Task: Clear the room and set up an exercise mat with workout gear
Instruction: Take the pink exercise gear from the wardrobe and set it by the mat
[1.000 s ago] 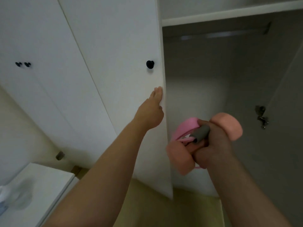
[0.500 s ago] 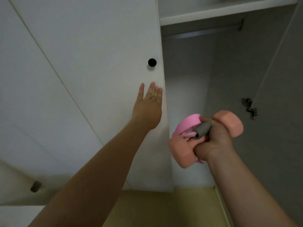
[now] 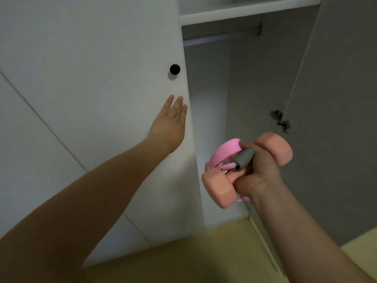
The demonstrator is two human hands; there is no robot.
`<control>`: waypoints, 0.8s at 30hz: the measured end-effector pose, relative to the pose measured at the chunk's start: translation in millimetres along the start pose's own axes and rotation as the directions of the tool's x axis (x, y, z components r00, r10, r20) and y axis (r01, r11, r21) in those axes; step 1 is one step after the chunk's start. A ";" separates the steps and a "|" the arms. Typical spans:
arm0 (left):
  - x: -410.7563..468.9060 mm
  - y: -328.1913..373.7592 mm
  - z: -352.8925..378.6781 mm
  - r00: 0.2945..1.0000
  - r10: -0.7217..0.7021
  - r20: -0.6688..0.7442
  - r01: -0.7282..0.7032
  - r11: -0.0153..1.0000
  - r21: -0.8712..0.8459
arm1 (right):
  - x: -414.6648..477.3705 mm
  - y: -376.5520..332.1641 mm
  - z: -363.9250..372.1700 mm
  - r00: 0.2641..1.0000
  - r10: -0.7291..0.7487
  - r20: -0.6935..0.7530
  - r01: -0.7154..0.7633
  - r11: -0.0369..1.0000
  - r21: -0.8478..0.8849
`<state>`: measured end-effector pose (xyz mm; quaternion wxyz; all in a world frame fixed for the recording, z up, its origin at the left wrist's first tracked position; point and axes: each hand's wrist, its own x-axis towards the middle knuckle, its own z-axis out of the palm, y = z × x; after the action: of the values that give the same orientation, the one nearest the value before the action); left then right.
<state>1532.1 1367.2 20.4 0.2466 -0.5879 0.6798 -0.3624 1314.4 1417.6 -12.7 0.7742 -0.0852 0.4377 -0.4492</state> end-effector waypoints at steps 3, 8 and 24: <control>-3.7 1.3 -15.0 0.998 -0.036 0.044 0.038 0.998 -0.040 | -5.6 7.8 -6.5 1.000 -0.003 -0.029 0.006 0.996 0.091; 0.1 19.8 -88.4 0.939 0.229 -0.259 -0.291 0.928 -0.235 | -35.5 10.1 -34.1 0.996 -0.066 -0.057 0.078 0.970 0.229; 22.2 197.4 -329.3 0.143 0.603 -0.785 -0.690 0.630 0.358 | -148.2 -12.7 -177.1 0.774 -0.246 -0.583 0.542 0.733 0.411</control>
<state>1154.6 1421.3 70.7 -0.0214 0.0161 0.9028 -0.4292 1141.3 1570.6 -23.6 0.5083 0.1675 0.4385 -0.7220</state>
